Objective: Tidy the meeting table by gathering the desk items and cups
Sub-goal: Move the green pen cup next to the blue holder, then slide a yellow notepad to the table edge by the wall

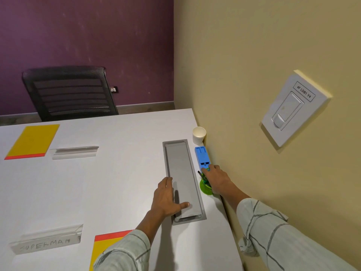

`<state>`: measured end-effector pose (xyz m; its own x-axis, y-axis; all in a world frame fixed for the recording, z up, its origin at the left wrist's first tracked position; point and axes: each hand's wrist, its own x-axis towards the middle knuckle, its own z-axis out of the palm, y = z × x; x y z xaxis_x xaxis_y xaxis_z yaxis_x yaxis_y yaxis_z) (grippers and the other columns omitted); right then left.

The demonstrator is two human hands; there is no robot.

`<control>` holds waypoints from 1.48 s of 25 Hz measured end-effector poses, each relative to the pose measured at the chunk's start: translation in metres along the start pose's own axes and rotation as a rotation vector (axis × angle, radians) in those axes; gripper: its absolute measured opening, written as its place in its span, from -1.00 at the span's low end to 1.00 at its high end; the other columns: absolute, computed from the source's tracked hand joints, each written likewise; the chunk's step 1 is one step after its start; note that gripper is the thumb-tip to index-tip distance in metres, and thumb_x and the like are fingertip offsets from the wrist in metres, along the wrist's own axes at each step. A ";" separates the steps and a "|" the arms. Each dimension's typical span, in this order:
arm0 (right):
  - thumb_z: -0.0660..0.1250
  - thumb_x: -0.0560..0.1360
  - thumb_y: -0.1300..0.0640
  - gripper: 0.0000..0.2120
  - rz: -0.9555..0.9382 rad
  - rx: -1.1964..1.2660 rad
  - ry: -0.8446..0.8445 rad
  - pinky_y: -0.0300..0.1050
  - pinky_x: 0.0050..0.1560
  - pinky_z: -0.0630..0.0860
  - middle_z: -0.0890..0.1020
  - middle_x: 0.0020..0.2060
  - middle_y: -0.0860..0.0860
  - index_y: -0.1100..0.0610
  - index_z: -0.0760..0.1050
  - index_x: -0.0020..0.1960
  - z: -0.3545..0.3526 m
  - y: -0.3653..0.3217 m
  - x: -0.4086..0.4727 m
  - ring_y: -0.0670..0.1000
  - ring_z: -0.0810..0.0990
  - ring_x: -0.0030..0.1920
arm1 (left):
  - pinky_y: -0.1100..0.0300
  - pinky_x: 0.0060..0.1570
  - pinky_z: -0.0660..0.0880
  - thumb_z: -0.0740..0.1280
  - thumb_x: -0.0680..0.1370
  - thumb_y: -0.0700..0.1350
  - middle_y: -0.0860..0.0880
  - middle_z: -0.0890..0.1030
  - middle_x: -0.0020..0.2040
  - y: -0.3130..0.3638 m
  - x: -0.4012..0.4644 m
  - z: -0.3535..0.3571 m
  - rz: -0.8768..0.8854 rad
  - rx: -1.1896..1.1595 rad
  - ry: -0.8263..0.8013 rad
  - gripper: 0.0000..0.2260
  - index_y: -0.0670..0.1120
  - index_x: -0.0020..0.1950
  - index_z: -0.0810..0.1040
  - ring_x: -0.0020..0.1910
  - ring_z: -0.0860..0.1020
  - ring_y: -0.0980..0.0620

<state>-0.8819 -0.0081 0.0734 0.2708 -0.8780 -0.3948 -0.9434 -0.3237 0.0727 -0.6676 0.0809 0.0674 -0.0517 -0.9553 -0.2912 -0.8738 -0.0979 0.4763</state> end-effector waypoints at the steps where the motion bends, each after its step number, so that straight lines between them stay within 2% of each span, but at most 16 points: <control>1: 0.44 0.42 0.22 -0.36 0.006 0.003 -0.003 0.06 0.14 0.50 0.33 0.33 0.17 0.06 0.22 0.41 0.001 0.000 -0.001 0.17 0.37 0.28 | -0.04 0.47 0.24 0.38 0.26 0.44 -0.11 0.13 0.57 0.000 0.000 0.001 0.001 0.002 -0.001 0.08 -0.12 0.55 0.05 0.52 0.16 -0.13; 5: 0.45 0.41 0.20 -0.29 0.006 -0.007 -0.022 0.07 0.16 0.49 0.31 0.36 0.17 0.05 0.17 0.44 0.002 0.000 -0.005 0.18 0.35 0.31 | -0.02 0.48 0.22 0.38 0.26 0.44 -0.12 0.13 0.57 -0.002 -0.002 0.003 0.001 0.005 -0.006 0.08 -0.12 0.55 0.04 0.53 0.15 -0.13; 8: 0.48 0.39 0.16 -0.15 -0.010 -0.043 -0.038 0.10 0.27 0.43 0.16 0.47 0.21 0.05 0.05 0.52 0.002 -0.001 -0.008 0.22 0.24 0.41 | -0.01 0.48 0.21 0.39 0.28 0.42 -0.11 0.12 0.57 -0.004 -0.006 0.002 0.004 0.013 -0.002 0.06 -0.12 0.56 0.04 0.53 0.14 -0.13; 11: 0.51 0.36 -0.02 0.02 -0.064 -0.131 0.001 0.20 0.41 0.26 -0.02 0.54 0.22 0.09 -0.10 0.56 0.000 -0.008 -0.015 0.26 0.07 0.51 | 0.03 0.44 0.25 0.39 0.35 0.35 -0.12 0.20 0.52 -0.010 -0.010 -0.001 0.021 0.059 0.015 -0.05 -0.14 0.53 0.10 0.49 0.21 -0.12; 13: 0.44 0.39 -0.19 0.04 -0.138 -0.162 0.074 0.26 0.45 0.12 -0.09 0.56 0.19 0.10 -0.15 0.57 -0.004 -0.021 -0.028 0.25 -0.04 0.55 | 0.02 0.46 0.24 0.38 0.39 0.31 -0.13 0.19 0.54 -0.014 -0.020 -0.004 0.016 0.092 0.014 -0.09 -0.14 0.53 0.09 0.50 0.19 -0.12; 16: 0.31 0.44 -0.29 0.00 -0.147 -0.101 0.188 0.31 0.47 -0.02 -0.16 0.57 0.16 0.10 -0.21 0.58 -0.011 -0.043 -0.047 0.21 -0.15 0.56 | -0.01 0.47 0.21 0.37 0.42 0.27 -0.15 0.13 0.56 -0.026 -0.037 -0.011 0.003 0.119 0.008 -0.11 -0.15 0.54 0.06 0.53 0.12 -0.14; 19: 0.27 0.45 -0.31 0.00 -0.043 -0.079 0.223 0.33 0.46 -0.03 -0.17 0.56 0.19 0.13 -0.23 0.57 -0.018 -0.054 -0.058 0.24 -0.16 0.55 | -0.01 0.45 0.23 0.35 0.44 0.25 -0.17 0.13 0.56 -0.038 -0.053 -0.017 0.000 0.139 0.036 -0.13 -0.17 0.54 0.07 0.53 0.11 -0.15; 21: 0.28 0.46 -0.27 -0.03 -0.037 -0.063 0.248 0.35 0.46 -0.02 -0.13 0.56 0.21 0.15 -0.19 0.57 -0.021 -0.065 -0.070 0.25 -0.14 0.55 | -0.01 0.45 0.23 0.34 0.45 0.24 -0.17 0.13 0.55 -0.044 -0.064 -0.019 0.003 0.143 0.044 -0.15 -0.18 0.54 0.07 0.53 0.11 -0.15; 24: 0.31 0.46 -0.17 -0.12 -0.176 -0.050 0.341 0.34 0.48 0.02 0.00 0.56 0.21 0.16 -0.06 0.57 -0.016 -0.101 -0.087 0.23 -0.02 0.55 | 0.01 0.44 0.22 0.32 0.48 0.23 -0.17 0.12 0.56 -0.055 -0.083 -0.020 -0.002 0.163 0.047 -0.18 -0.18 0.54 0.07 0.53 0.10 -0.15; 26: 0.35 0.42 -0.14 -0.14 -0.290 -0.030 0.341 0.34 0.45 0.12 0.12 0.54 0.22 0.17 0.06 0.55 -0.001 -0.131 -0.096 0.24 0.11 0.53 | 0.00 0.42 0.24 0.32 0.48 0.23 -0.17 0.14 0.55 -0.067 -0.098 -0.019 -0.025 0.170 0.056 -0.20 -0.18 0.54 0.09 0.52 0.12 -0.14; 28: 0.36 0.42 -0.14 -0.16 -0.358 -0.009 0.307 0.33 0.43 0.16 0.13 0.54 0.22 0.17 0.08 0.55 0.020 -0.160 -0.104 0.24 0.13 0.53 | -0.01 0.42 0.26 0.31 0.48 0.23 -0.16 0.15 0.55 -0.082 -0.114 -0.015 -0.060 0.185 0.059 -0.21 -0.16 0.53 0.10 0.52 0.14 -0.14; 32: 0.22 0.52 -0.18 -0.21 -0.405 -0.016 0.197 0.32 0.48 0.04 -0.05 0.57 0.18 0.12 -0.04 0.58 0.063 -0.208 -0.122 0.23 -0.05 0.56 | -0.02 0.44 0.26 0.30 0.48 0.25 -0.15 0.17 0.54 -0.124 -0.153 -0.004 -0.147 0.231 0.023 -0.22 -0.15 0.53 0.11 0.52 0.14 -0.14; 35: 0.26 0.48 -0.20 -0.19 -0.421 0.023 0.087 0.37 0.41 0.18 -0.01 0.56 0.19 0.13 0.04 0.56 0.094 -0.235 -0.135 0.28 0.03 0.54 | -0.07 0.45 0.23 0.28 0.49 0.25 -0.18 0.14 0.55 -0.160 -0.183 0.012 -0.222 0.258 -0.049 -0.21 -0.16 0.54 0.08 0.53 0.10 -0.17; 37: 0.28 0.46 -0.21 -0.19 -0.427 0.052 0.017 0.37 0.40 0.22 -0.07 0.54 0.19 0.14 0.08 0.55 0.111 -0.249 -0.143 0.31 0.07 0.53 | -0.11 0.43 0.24 0.26 0.49 0.27 -0.19 0.10 0.56 -0.182 -0.201 0.023 -0.278 0.261 -0.082 -0.22 -0.13 0.54 0.08 0.53 0.08 -0.21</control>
<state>-0.7069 0.2372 0.0104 0.6416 -0.6748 -0.3646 -0.7543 -0.6413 -0.1406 -0.5097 0.2973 0.0203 0.1754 -0.8756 -0.4500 -0.9529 -0.2658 0.1460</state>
